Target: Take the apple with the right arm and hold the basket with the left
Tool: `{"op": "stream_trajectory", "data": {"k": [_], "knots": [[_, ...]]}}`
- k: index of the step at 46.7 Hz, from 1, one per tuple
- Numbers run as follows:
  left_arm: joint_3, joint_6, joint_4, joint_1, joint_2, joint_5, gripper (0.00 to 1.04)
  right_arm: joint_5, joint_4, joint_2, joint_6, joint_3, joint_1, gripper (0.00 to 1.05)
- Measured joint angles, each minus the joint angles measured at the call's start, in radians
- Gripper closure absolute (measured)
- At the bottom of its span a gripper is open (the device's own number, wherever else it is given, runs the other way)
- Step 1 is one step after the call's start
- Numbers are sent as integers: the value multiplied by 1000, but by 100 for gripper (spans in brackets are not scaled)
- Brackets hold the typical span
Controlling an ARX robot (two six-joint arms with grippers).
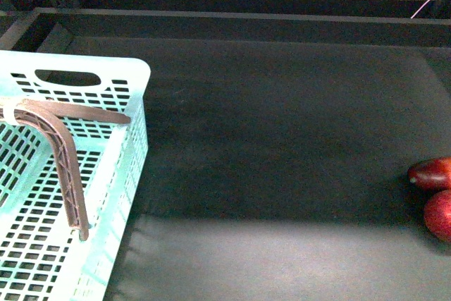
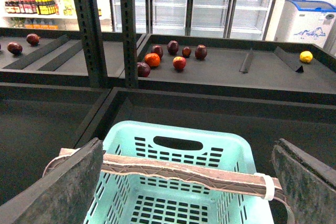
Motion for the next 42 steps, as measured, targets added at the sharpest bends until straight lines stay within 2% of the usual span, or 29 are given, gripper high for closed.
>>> {"op": "stream_trajectory", "data": {"k": [6, 7, 9, 11, 13, 16, 19, 24, 31, 42], "knots": [[0, 0, 0, 0, 0, 1, 7, 0, 0, 0, 0, 0, 0, 9], [8, -21, -27, 8, 14, 32, 7, 0, 0, 0, 0, 0, 0, 9], [61, -110, -165, 44, 75, 155, 7, 1, 0, 0, 0, 0, 0, 9], [144, -282, -342, 94, 207, 296, 7, -3, 0, 0, 0, 0, 0, 9], [177, -377, -417, 121, 273, 344, 7, -1, 0, -1, 0, 0, 0, 9], [207, -548, -447, 168, 345, 431, 7, -1, 0, -1, 0, 0, 0, 9], [259, -735, -412, 222, 438, 497, 7, 0, 0, -1, 0, 0, 0, 9], [299, -875, -314, 224, 575, 486, 7, 0, 0, -1, 0, 0, 0, 9], [325, -995, -181, 174, 784, 382, 7, 0, 0, -1, 0, 0, 0, 9], [394, -1098, -67, 111, 1045, 249, 7, 0, 0, -1, 0, 0, 0, 9]]}}
